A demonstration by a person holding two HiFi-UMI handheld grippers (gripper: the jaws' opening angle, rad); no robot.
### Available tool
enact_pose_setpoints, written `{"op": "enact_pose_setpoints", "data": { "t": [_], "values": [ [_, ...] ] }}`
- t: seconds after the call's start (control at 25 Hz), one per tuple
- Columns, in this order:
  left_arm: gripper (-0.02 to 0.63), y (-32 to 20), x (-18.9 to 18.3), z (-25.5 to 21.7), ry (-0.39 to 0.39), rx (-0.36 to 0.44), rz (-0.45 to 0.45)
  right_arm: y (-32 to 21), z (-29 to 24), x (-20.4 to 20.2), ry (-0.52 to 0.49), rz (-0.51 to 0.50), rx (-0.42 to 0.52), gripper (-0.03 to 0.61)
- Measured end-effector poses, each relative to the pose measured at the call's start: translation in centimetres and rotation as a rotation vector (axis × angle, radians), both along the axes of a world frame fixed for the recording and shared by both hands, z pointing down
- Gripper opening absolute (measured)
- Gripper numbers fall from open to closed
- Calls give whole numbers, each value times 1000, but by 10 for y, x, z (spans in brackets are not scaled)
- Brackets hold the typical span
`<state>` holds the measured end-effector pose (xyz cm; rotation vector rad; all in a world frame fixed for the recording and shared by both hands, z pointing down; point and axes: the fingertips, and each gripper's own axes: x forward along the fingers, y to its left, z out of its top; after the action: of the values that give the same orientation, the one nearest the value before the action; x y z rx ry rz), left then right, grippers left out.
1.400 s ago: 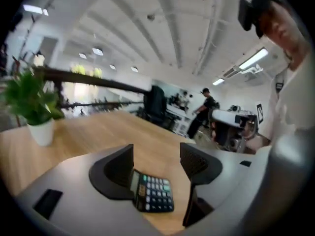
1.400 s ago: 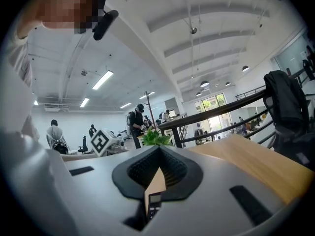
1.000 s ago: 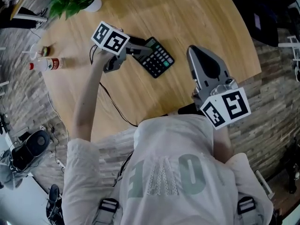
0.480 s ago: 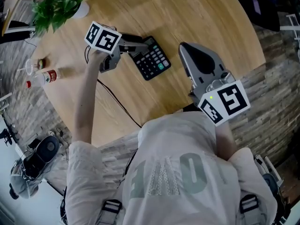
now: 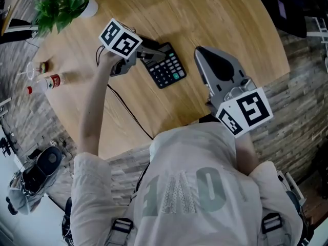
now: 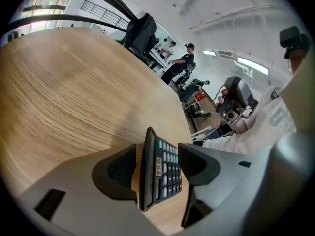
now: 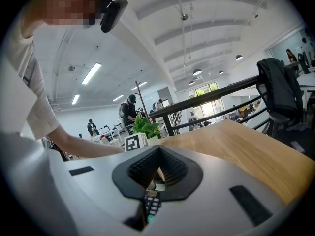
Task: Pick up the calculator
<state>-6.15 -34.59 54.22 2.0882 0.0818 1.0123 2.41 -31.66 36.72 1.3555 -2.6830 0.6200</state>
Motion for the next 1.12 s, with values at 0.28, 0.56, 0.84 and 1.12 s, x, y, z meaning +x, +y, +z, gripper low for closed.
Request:
{"op": "enact_pose_setpoints", "data": {
  "t": [0.28, 0.56, 0.84, 1.12],
  "values": [
    [257, 23, 0, 17, -70, -83, 102, 1, 8, 7, 5, 8, -21, 18],
    [163, 33, -6, 31, -119, -118, 171, -4, 16, 10, -1, 12, -38, 18],
    [130, 30, -6, 34, -108, -187, 128, -7, 24, 10, -1, 4, -52, 18],
    [123, 34, -6, 20, -54, -78, 174, -11, 20, 9, -6, -17, -37, 18]
  ]
}}
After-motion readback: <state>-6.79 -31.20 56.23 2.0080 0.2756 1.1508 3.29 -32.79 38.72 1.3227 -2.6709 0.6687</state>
